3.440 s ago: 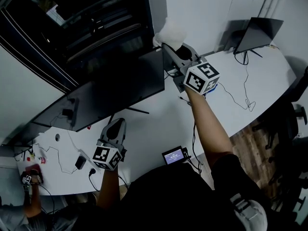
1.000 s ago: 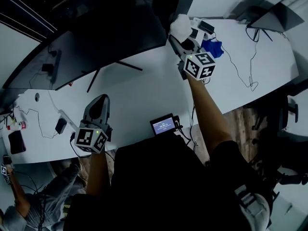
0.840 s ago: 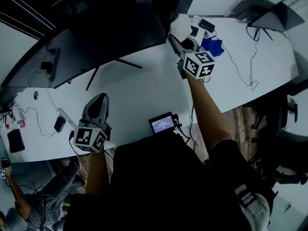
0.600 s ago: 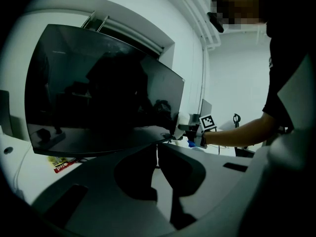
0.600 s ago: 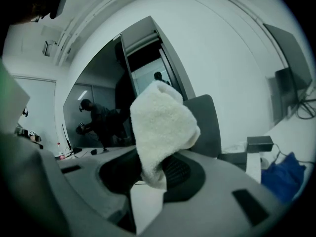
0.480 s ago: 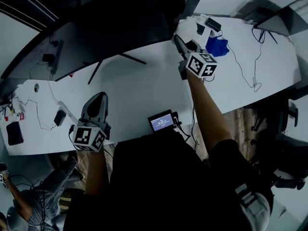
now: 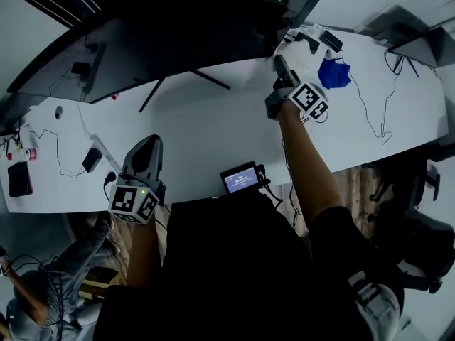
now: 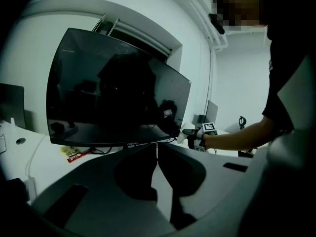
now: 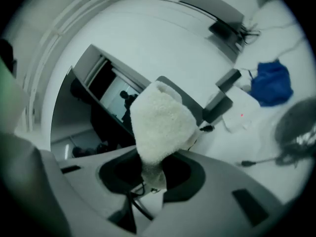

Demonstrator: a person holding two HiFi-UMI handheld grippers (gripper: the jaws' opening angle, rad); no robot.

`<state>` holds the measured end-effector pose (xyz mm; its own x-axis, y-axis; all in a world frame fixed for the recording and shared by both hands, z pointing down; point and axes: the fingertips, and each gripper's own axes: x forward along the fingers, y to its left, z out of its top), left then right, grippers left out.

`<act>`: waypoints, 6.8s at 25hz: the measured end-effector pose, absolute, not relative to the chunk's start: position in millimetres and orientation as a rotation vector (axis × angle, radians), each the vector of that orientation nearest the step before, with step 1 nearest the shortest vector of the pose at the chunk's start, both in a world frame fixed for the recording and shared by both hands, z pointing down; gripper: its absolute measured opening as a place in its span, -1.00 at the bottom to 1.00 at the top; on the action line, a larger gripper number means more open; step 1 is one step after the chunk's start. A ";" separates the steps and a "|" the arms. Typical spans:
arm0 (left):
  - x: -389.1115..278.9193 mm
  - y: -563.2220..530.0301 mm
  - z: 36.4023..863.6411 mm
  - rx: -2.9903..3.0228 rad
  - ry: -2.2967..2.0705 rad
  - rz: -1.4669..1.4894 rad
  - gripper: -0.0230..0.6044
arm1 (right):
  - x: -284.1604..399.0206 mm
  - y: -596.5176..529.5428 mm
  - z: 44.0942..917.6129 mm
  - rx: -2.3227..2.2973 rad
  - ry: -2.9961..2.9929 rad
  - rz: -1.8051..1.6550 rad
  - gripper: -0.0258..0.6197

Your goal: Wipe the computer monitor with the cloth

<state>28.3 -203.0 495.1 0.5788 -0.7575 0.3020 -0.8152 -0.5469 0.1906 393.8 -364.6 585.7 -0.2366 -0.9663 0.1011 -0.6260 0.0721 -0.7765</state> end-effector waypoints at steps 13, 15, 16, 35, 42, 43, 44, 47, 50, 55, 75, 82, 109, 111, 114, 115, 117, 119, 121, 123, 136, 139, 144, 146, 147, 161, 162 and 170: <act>-9.7 -192.4 499.3 2.494 -1.245 0.216 -0.92 | 367.4 -347.9 623.8 -1.135 1.003 -1.240 -0.58; -14.0 -190.7 497.5 2.504 -1.226 0.208 -0.92 | 357.2 -349.8 632.5 -1.135 1.021 -1.265 -0.58; -16.3 -190.2 496.3 2.508 -1.219 0.203 -0.92 | 353.1 -351.5 639.0 -1.134 1.034 -1.278 -0.58; -133.8 -177.6 483.6 2.481 -1.292 0.125 -0.92 | 208.5 -351.0 609.5 -1.139 1.222 -1.336 -0.59; -177.6 -187.8 469.1 2.494 -1.344 0.089 -0.92 | 167.4 -351.4 606.5 -1.140 1.258 -1.355 -0.59; -184.1 -189.3 466.8 2.495 -1.353 0.085 -0.92 | 163.1 -351.4 606.0 -1.143 1.266 -1.355 -0.59; -190.6 -190.5 465.0 2.495 -1.362 0.082 -0.92 | 157.9 -351.3 604.5 -1.145 1.271 -1.357 -0.59; -210.7 -193.5 462.4 2.491 -1.384 0.076 -0.92 | 139.5 -351.9 602.3 -1.142 1.283 -1.363 -0.59; -228.9 -195.0 461.5 2.489 -1.396 0.070 -0.92 | 119.5 -351.9 605.2 -1.132 1.283 -1.379 -0.59; -254.5 -193.5 461.5 2.490 -1.398 0.073 -0.92 | 91.2 -352.4 608.6 -1.127 1.291 -1.389 -0.59; -315.8 -181.3 464.1 2.511 -1.373 0.076 -0.92 | -27.7 -353.8 602.3 -1.069 1.399 -1.416 -0.59; -333.6 -179.5 463.2 2.528 -1.365 0.081 -0.92 | -70.7 -354.9 604.5 -1.026 1.437 -1.442 -0.59; -381.1 -188.0 463.1 2.518 -1.430 0.057 -0.92 | -231.1 -354.9 603.3 -0.859 1.604 -1.640 -0.59; -381.4 -188.6 460.6 2.507 -1.436 0.054 -0.92 | -241.0 -355.8 601.9 -0.838 1.620 -1.654 -0.59; -382.7 -188.3 458.4 2.510 -1.443 0.050 -0.92 | -255.3 -357.1 598.7 -0.808 1.613 -1.679 -0.59; -383.8 -187.9 458.4 2.512 -1.446 0.048 -0.92 | -258.7 -357.7 597.6 -0.803 1.600 -1.689 -0.59; -385.9 -186.9 459.0 2.512 -1.453 0.048 -0.92 | -264.0 -359.2 596.8 -0.795 1.593 -1.703 -0.59; -386.6 -186.3 458.6 2.510 -1.460 0.051 -0.92 | -271.6 -361.3 596.1 -0.774 1.599 -1.716 -0.59; -386.8 -185.7 459.0 2.507 -1.463 0.048 -0.92 | -279.7 -365.7 592.7 -0.753 1.597 -1.723 -0.59; -387.1 -185.4 458.0 2.509 -1.469 0.045 -0.92 | -283.7 -371.2 586.8 -0.749 1.591 -1.722 -0.59; -387.5 -184.9 453.5 2.506 -1.487 0.036 -0.92 | -290.2 -386.6 564.9 -0.734 1.556 -1.698 -0.60; -388.1 -184.4 454.0 2.511 -1.490 0.037 -0.92 | -290.3 -389.8 554.9 -0.722 1.546 -1.665 -0.60; -390.1 -182.6 452.7 2.511 -1.498 0.037 -0.92 | -290.4 -393.3 535.6 -0.708 1.529 -1.619 -0.60; -390.1 -181.9 452.0 2.512 -1.500 0.036 -0.92 | -289.9 -394.1 528.7 -0.704 1.536 -1.596 -0.60; -390.1 -181.6 451.6 2.512 -1.500 0.032 -0.92 | -289.9 -394.5 524.8 -0.701 1.543 -1.582 -0.60; -388.0 -179.1 439.9 2.540 -1.515 0.011 -0.92 | -291.1 -398.4 452.8 -0.625 1.565 -1.466 -0.61; -387.4 -178.7 438.9 2.544 -1.514 0.012 -0.92 | -291.4 -398.6 448.1 -0.619 1.567 -1.461 -0.61; -383.6 -176.6 436.7 2.552 -1.501 0.010 -0.92 | -292.6 -402.0 406.7 -0.561 1.612 -1.386 -0.61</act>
<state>-383.6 -176.6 436.7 0.4901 -0.8663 0.0965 -0.8675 -0.4739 0.1513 -292.6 -402.0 406.7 -0.4845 -0.8070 -0.3378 0.2129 0.2657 -0.9402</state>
